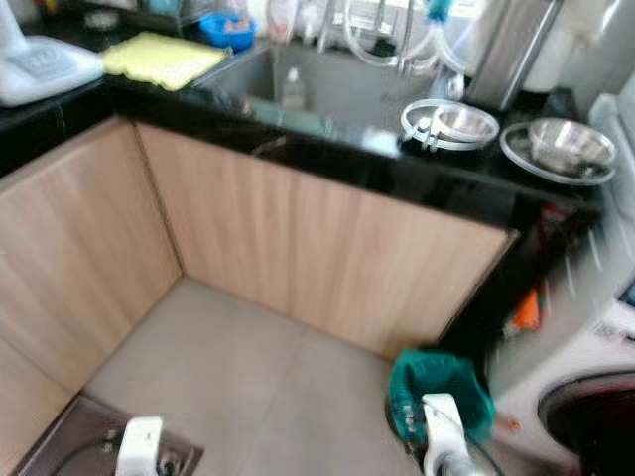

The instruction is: Kitchen organization

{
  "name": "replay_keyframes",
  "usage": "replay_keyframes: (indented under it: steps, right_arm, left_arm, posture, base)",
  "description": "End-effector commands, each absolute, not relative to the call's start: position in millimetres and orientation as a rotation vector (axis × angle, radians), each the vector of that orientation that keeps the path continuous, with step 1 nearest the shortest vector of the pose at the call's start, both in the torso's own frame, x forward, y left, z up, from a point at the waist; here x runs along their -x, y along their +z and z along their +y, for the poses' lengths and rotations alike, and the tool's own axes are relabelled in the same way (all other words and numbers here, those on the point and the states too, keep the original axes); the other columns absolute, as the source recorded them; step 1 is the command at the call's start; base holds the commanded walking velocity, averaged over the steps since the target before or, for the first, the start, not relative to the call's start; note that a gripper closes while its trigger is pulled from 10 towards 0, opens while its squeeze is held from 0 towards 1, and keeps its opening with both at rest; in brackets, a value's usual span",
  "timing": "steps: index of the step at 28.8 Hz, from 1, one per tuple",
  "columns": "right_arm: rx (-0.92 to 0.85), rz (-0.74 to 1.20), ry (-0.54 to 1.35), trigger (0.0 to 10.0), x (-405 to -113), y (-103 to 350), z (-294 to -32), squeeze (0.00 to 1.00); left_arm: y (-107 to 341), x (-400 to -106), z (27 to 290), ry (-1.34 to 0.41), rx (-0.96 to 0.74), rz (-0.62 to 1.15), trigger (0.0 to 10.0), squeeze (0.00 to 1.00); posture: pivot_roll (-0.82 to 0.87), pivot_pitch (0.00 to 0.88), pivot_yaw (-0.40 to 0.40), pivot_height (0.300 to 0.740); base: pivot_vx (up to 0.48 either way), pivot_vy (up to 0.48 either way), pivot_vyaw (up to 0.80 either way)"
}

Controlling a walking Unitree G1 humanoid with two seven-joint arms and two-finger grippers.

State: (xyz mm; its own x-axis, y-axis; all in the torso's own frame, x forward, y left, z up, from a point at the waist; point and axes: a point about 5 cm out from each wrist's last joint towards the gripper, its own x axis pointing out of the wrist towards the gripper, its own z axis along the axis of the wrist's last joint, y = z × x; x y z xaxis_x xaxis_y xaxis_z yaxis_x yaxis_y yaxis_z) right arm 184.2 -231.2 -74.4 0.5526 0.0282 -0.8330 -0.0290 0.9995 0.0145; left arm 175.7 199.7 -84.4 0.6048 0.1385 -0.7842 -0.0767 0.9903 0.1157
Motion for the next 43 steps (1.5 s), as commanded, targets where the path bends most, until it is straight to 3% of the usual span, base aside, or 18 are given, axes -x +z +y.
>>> replay_keyframes:
  steps: [1,12,24,32,43]
  right_arm:
    - [0.002,0.994,0.011,10.0,-178.4,-75.2,-238.8,0.00]
    - [0.014,1.015,0.016,10.0,-176.4,-76.8,-237.6,0.00]
    - [0.005,1.010,0.022,10.0,-175.8,-77.3,-235.7,0.00]
    - [-0.009,0.994,0.016,10.0,-176.8,-76.8,-235.4,0.00]
    - [-0.013,0.992,0.012,10.0,-178.0,-76.1,-236.0,0.00]
  left_arm:
    - [-85.2,-176.3,193.3,0.111,-0.064,0.917,10.0,0.00]
    - [-85.2,-176.0,193.9,0.086,-0.081,0.919,10.0,0.00]
    - [-85.2,-175.5,194.5,0.067,-0.095,0.918,10.0,0.00]
    - [-84.9,-176.6,193.7,0.047,-0.099,0.918,10.0,0.00]
    - [-84.7,-177.2,193.1,0.056,-0.074,0.917,10.0,0.00]
  posture:
    - [-0.05,0.006,-0.048,0.706]
    - [-0.04,0.000,-0.042,0.706]
    - [-0.04,0.000,-0.037,0.706]
    - [-0.04,0.000,-0.038,0.706]
    - [-0.04,0.000,-0.044,0.706]
  base:
    - [0.375,0.000,0.00]
    - [0.377,0.000,0.00]
    - [0.377,0.000,-0.70]
    - [0.367,0.000,0.00]
    - [0.000,0.000,0.00]
